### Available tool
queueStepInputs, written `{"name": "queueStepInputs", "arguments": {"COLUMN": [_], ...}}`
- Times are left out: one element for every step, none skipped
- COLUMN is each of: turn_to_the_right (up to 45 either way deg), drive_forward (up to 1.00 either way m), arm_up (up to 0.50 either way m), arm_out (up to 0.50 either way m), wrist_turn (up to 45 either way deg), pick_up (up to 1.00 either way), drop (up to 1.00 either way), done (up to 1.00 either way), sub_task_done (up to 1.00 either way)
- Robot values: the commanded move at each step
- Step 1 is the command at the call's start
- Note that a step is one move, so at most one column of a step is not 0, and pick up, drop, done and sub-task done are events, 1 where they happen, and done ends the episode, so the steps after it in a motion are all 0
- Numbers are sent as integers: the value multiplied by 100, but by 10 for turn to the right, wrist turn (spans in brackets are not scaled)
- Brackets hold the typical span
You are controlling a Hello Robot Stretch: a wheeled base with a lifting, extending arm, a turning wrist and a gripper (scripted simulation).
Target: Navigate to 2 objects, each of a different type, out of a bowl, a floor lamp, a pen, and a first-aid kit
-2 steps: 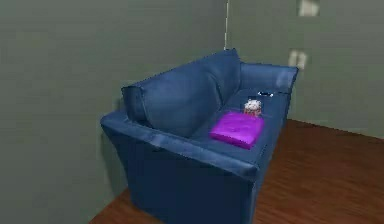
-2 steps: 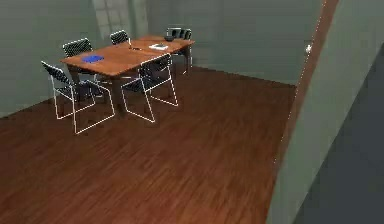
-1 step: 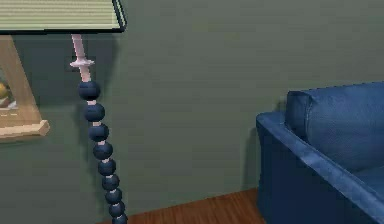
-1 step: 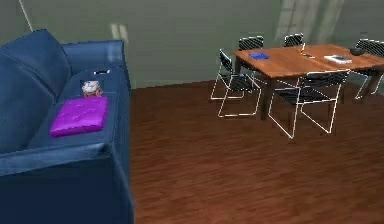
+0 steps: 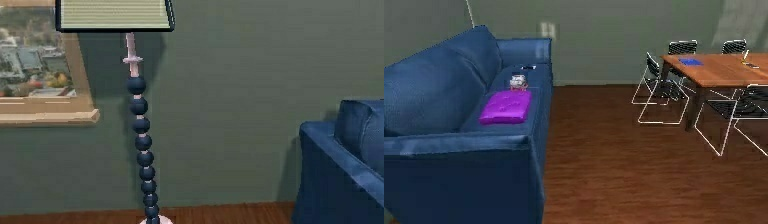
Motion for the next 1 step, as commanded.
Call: {"name": "queueStepInputs", "arguments": {"turn_to_the_right": [-30], "drive_forward": [0], "arm_up": [0], "arm_out": [0], "wrist_turn": [0], "pick_up": [0], "drop": [0], "done": [0], "sub_task_done": [0]}}
